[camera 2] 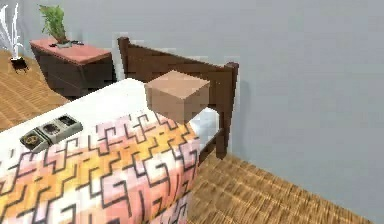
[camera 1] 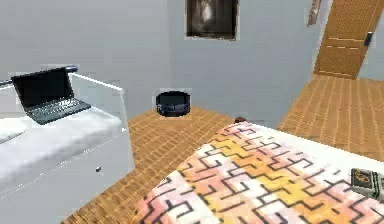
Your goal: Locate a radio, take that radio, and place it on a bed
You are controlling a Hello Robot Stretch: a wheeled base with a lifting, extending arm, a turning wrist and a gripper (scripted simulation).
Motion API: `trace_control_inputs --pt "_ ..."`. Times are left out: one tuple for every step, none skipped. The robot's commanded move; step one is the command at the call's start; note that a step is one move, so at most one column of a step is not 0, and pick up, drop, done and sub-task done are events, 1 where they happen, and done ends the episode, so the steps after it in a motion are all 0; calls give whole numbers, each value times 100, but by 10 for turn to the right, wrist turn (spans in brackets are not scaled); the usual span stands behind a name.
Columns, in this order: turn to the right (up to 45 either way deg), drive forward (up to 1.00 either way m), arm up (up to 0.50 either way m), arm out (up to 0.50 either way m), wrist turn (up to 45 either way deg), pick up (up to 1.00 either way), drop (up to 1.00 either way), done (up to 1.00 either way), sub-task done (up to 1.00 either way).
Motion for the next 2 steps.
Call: trace_control_inputs --pt "-420 0 0 0 0 0 0 0 0" --pt "0 90 0 0 0 0 0 0 0"
